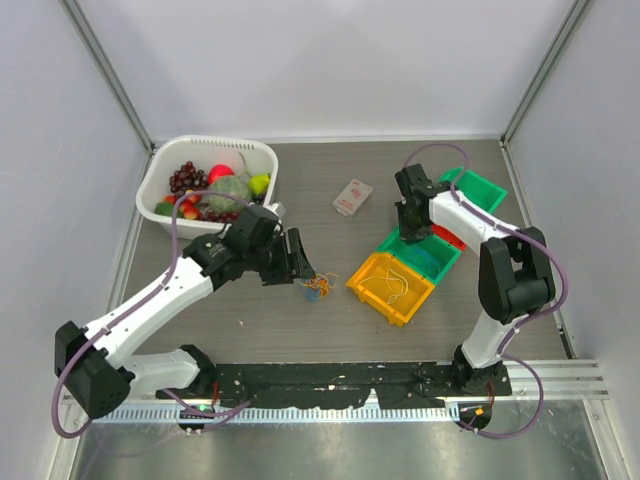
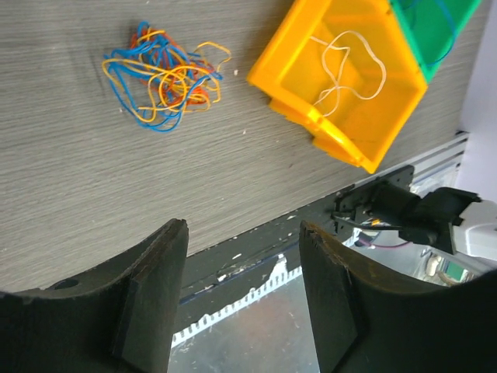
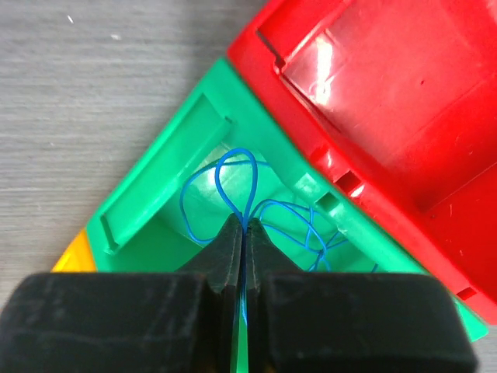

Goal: Untangle the cables

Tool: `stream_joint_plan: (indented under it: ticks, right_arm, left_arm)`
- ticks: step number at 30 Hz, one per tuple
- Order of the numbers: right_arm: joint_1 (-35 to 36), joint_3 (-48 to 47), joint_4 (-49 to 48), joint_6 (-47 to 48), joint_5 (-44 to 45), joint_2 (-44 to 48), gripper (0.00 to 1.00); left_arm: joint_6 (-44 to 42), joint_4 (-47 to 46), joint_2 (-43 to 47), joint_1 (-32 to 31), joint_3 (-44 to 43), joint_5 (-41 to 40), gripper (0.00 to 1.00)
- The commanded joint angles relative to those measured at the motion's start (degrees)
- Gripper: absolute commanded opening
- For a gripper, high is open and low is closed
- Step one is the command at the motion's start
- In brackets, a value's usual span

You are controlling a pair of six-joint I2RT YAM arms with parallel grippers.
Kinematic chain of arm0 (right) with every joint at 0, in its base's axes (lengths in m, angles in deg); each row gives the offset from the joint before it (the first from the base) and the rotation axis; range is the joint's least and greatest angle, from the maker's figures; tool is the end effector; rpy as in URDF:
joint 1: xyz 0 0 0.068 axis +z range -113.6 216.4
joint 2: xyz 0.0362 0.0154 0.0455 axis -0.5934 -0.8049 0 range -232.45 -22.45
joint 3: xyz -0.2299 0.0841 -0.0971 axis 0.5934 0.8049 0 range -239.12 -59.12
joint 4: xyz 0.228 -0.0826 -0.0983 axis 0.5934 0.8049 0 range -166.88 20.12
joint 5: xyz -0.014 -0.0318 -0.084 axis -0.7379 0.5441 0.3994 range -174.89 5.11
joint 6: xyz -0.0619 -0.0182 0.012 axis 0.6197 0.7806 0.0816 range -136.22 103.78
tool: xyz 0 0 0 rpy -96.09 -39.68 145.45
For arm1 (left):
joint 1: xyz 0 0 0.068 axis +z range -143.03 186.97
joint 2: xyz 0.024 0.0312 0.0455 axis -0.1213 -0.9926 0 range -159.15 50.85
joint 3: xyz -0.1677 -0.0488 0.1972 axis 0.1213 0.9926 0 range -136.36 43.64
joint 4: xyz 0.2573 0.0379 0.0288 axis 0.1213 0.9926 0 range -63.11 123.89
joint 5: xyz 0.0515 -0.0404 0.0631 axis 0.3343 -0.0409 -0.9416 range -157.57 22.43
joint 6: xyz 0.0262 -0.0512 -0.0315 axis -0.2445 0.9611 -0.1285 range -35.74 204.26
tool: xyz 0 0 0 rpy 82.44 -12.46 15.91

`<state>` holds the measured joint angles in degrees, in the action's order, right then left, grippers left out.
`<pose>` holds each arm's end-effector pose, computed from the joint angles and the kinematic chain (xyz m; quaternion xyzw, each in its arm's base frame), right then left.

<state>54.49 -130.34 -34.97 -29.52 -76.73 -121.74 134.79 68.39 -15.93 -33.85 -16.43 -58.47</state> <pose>0.3335 0.1013 0.1845 -0.0286 0.9819 -0.0205 0.1860 0.1867 -0.1718 0.2851 -0.0506 0.9303 -0.3061 0.1955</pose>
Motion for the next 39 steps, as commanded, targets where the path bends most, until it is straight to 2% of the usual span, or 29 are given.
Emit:
stream_joint_plan:
  ticks: [1,4,9,14,16,19,20,21,23,25,27,28,30,32,36,37,38,39]
  right_arm:
    - [-0.2,-3.7,-1.3,-0.1,0.4,-1.8,0.05]
    - [-0.2,-3.2,-4.0,-1.4,-1.6,-2.1,0.07]
    - [-0.2,-1.4,-0.7,-1.5,1.2,-0.7,0.12]
    - [-0.2,2.4,0.3,-2.3,1.0,6.1,0.36]
    - [-0.2,1.5,1.4,-1.5,0.9,8.5,0.41]
    - [0.3,-0.7,3.9,0.1,0.0,11.8,0.46]
    - [0.9,-2.2,4.2,0.3,0.7,12.3,0.55]
    - [2.5,-3.0,5.0,0.6,1.5,13.1,0.57]
    - [5.4,-5.3,5.8,1.0,1.9,13.9,0.59]
    - [8.7,-6.1,3.5,1.0,-1.7,14.5,0.58]
    - [11.2,-5.0,-1.3,-0.4,-11.9,14.7,0.57]
    - [11.9,-3.8,-5.0,-1.5,-18.4,14.3,0.57]
    - [13.5,-1.3,-11.5,-5.6,-25.7,13.9,0.54]
    - [16.0,1.1,-16.9,-11.6,-28.7,13.1,0.51]
    - [19.3,2.9,-20.7,-12.2,-30.6,10.1,0.49]
    - [19.4,3.2,-21.0,-12.4,-32.4,9.4,0.47]
    - [19.4,3.6,-22.8,-12.2,-34.4,8.5,0.47]
    - [19.4,4.9,-24.5,-12.4,-37.0,8.1,0.47]
  left_arm:
    - [-0.7,-3.3,-1.1,0.1,2.1,1.5,0.62]
    - [1.2,-6.2,-1.0,0.1,4.2,1.6,0.62]
    - [3.2,-10.4,-1.6,0.1,7.2,2.3,0.66]
    - [3.6,-13.3,-4.7,0.2,8.7,2.9,0.68]
    - [3.1,-13.7,-6.7,0.8,8.7,2.7,0.66]
    - [0.2,-13.1,-9.2,3.2,8.1,1.9,0.57]
    - [-0.8,-12.3,-10.0,4.1,7.7,1.2,0.55]
    - [-1.7,-11.4,-10.8,5.6,7.4,1.4,0.52]
    - [-2.4,-11.4,-12.9,8.1,7.3,4.2,0.5]
    - [-2.8,-12.4,-14.4,10.1,7.8,7.0,0.45]
    - [-3.8,-13.6,-15.1,11.1,8.0,7.3,0.39]
    - [-4.0,-14.5,-15.7,11.5,7.8,7.3,0.38]
    - [-3.4,-15.7,-17.1,12.2,7.0,8.6,0.38]
    - [-1.1,-16.1,-19.3,12.6,5.9,10.0,0.44]
    - [5.4,-18.9,-20.5,12.7,6.0,9.8,0.49]
    - [8.3,-19.1,-20.5,12.6,6.3,8.8,0.48]
    - [10.2,-17.8,-20.1,12.7,6.3,7.4,0.41]
    - [12.1,-16.7,-19.6,12.8,6.4,5.7,0.38]
